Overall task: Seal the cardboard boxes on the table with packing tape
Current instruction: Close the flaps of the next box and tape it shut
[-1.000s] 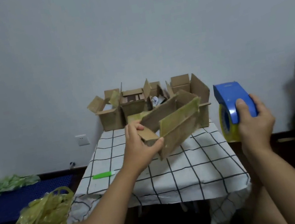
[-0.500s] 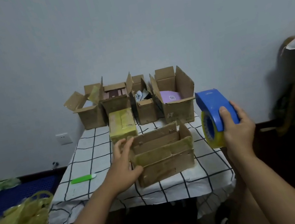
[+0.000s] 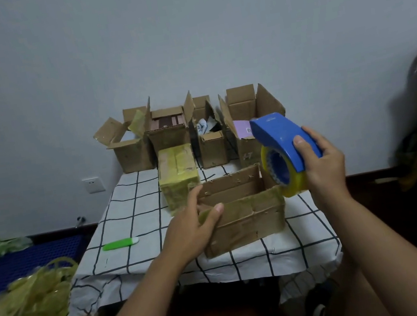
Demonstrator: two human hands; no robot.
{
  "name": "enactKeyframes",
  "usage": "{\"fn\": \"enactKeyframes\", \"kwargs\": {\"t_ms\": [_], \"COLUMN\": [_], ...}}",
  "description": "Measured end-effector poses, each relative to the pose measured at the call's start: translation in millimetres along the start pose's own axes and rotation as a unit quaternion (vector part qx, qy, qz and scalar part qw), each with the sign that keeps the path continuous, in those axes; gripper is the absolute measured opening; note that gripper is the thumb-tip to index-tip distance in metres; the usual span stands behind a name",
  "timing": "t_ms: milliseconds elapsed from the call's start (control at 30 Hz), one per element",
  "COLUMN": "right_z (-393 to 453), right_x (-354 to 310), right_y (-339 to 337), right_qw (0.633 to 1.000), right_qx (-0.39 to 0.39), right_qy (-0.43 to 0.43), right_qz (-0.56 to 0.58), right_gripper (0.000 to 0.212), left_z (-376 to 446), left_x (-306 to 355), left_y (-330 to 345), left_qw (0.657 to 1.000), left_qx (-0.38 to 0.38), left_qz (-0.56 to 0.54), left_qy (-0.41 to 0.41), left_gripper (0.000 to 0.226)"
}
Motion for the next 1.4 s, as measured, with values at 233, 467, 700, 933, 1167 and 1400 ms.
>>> {"fn": "enactKeyframes", "kwargs": {"t_ms": [233,467,700,933,1167,1400], "right_z": [8,-1,2,11,3,-6], "right_x": [8,13,2,-14,-6,7], "right_y": [1,15,4,-10,18,48], "right_qw": [0.999,0.991,0.996,0.998,0.988,0.974], "right_qx": [-0.031,-0.128,-0.081,-0.045,-0.14,-0.211], "right_qy": [0.032,0.045,0.013,-0.006,0.051,0.079], "right_qz": [0.006,0.004,0.023,0.038,0.042,0.018], "right_gripper": [0.04,0.023,0.026,0.031,0.021,0.027], "left_z": [11,16,28,31,10,5], "left_x": [2,6,6,13,-10,-11], "left_y": [-9,-5,-4,4,33,24], "left_qw": [1.0,0.999,0.986,0.95,0.971,0.963], "left_qx": [0.005,-0.004,-0.025,0.011,-0.124,-0.093], "left_qz": [-0.003,0.021,0.162,0.302,0.201,0.248], "left_qy": [0.023,0.041,0.016,0.078,0.036,0.052], "left_gripper": [0.033,0.051,0.106,0.052,0.095,0.083]}}
Point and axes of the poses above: each hand's wrist, its own z-axis towards the middle knuckle, its own y-axis out of the palm, x = y × z, the point moved 7 cm from there along z, towards the middle knuckle, and after that the axes turned 5 degrees about z, right-handed, at the moved point
